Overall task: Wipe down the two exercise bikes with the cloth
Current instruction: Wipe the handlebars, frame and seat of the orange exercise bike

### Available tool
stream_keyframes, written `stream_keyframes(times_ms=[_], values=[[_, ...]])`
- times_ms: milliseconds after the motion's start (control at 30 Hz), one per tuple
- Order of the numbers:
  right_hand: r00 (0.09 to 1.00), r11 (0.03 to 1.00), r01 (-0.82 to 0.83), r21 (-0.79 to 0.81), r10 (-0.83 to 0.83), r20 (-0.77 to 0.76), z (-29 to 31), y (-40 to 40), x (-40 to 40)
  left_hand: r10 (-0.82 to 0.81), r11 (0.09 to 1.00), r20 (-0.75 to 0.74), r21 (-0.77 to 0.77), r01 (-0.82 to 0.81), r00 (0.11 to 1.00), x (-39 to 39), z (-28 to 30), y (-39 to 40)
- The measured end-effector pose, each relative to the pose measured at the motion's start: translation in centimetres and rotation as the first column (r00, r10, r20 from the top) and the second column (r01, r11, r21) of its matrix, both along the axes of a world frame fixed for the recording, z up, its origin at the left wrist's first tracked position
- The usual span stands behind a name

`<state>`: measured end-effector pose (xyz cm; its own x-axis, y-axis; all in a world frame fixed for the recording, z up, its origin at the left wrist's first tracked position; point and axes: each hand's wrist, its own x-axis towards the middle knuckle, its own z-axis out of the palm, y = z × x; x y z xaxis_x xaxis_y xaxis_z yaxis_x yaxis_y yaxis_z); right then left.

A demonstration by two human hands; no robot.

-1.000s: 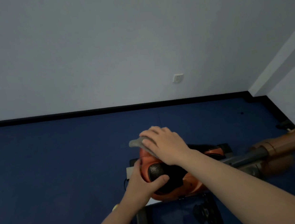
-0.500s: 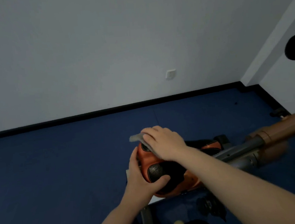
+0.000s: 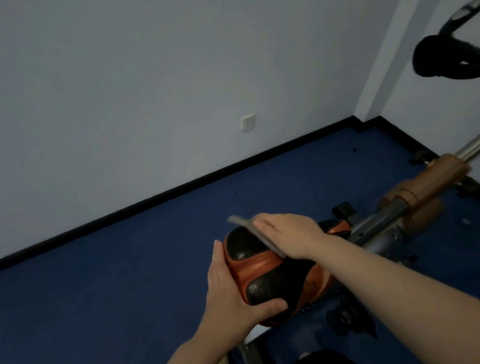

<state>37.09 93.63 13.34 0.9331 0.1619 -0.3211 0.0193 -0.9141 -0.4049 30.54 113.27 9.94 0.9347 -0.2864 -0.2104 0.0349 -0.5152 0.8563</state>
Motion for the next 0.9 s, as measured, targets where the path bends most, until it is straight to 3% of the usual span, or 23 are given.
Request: stream_keyframes(times_ms=[67,100,167,233,300,467,567,667,733,800,900], values=[[0.996,0.962,0.059,-0.266,-0.039,0.081,-0.1,-0.3,-0.3,-0.063,0.998,0.04,0.004,0.062,0.997,0.6,0.5,0.2],[0.985,0.96,0.078,-0.268,-0.033,0.169,-0.5,0.6,-0.9,-0.103,0.995,0.087,0.027,0.101,0.991,0.9,0.7,0.3],[0.95,0.991,0.095,-0.097,-0.061,0.305,-1.3,2.9,-2.7,-0.197,0.979,0.163,0.088,0.184,0.967,1.5,1.2,0.2],[0.945,1.0,0.023,0.02,-0.028,0.326,-1.4,3.3,-4.2,-0.283,0.955,0.208,0.147,0.256,0.936,2.1,1.6,0.2],[0.947,0.998,0.058,0.002,-0.056,0.316,-1.4,0.7,-4.4,-0.364,0.926,0.229,0.195,0.324,0.903,2.8,1.9,0.2],[0.857,0.873,0.449,-0.189,-0.36,0.369,-1.7,-2.3,-3.8,-0.505,0.83,0.224,0.393,0.397,0.834,4.0,1.6,0.0],[0.863,0.915,0.396,-0.078,-0.341,0.372,-2.5,0.5,-5.8,-0.51,0.825,0.216,0.398,0.402,0.833,4.1,1.4,0.0],[0.894,0.943,0.33,-0.051,-0.294,0.339,-2.5,-2.1,-6.6,-0.555,0.807,0.214,0.375,0.457,0.804,4.5,1.7,0.5],[0.807,0.858,0.512,0.038,-0.496,0.32,-2.5,-3.9,-5.5,-0.584,0.799,0.218,0.324,0.506,0.782,5.3,1.8,1.2],[0.647,0.68,0.709,0.189,-0.733,0.21,-2.1,-3.3,-4.5,-0.59,0.805,0.203,0.229,0.548,0.781,6.3,1.9,2.1],[0.481,0.503,0.836,0.22,-0.864,0.147,-2.5,1.7,-4.8,-0.585,0.811,0.183,0.107,0.575,0.79,7.0,2.0,2.9]])
